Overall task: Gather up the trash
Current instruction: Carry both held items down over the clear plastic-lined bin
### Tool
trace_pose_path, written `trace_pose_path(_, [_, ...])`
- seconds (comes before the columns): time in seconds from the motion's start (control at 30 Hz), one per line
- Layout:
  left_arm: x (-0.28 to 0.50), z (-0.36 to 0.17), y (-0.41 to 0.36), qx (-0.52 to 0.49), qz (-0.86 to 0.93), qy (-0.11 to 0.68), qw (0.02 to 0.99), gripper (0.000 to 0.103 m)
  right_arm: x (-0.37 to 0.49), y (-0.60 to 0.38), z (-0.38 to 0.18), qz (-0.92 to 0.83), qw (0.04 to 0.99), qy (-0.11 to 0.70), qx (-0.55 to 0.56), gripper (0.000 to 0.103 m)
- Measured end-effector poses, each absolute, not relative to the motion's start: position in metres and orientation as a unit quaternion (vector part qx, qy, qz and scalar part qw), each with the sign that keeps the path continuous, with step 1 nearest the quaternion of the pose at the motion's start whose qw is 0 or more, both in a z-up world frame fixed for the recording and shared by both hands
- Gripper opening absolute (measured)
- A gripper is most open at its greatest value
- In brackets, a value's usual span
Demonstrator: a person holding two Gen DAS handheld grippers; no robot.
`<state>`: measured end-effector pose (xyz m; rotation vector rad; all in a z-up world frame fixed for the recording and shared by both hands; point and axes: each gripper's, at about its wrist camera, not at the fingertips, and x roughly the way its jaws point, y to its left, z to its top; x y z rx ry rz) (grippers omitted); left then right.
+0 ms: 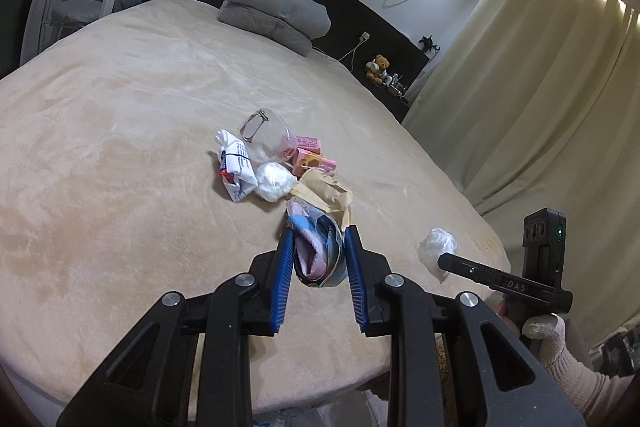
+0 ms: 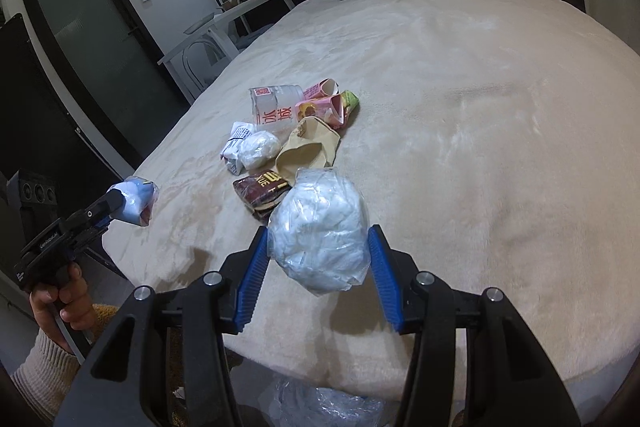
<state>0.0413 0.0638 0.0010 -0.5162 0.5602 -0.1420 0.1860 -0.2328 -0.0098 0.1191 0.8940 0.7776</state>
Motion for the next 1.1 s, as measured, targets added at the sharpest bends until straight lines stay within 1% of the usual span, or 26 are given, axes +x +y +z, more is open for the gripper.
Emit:
trace_pose_path(0.67, [-0.052,-0.025,-0.022,-0.252,-0.100,0.259,0.927,0.025,0.072,-0.272,-0.021,0.378,0.827,0.409,0.073,0.050])
trace_pose_path(0.93, [-0.072,-0.041,-0.053,-0.235,-0.100,0.282,0.925,0.025,0.042,-0.278,-0.029,0.383,0.822,0.415,0.072,0.050])
trace_pose_path(1.1, [-0.072,-0.050,-0.065,-0.226,-0.102,0.300,0.921,0.025,0.033,-0.275,-0.037,0.384,0.816,0.427,0.066,0.050])
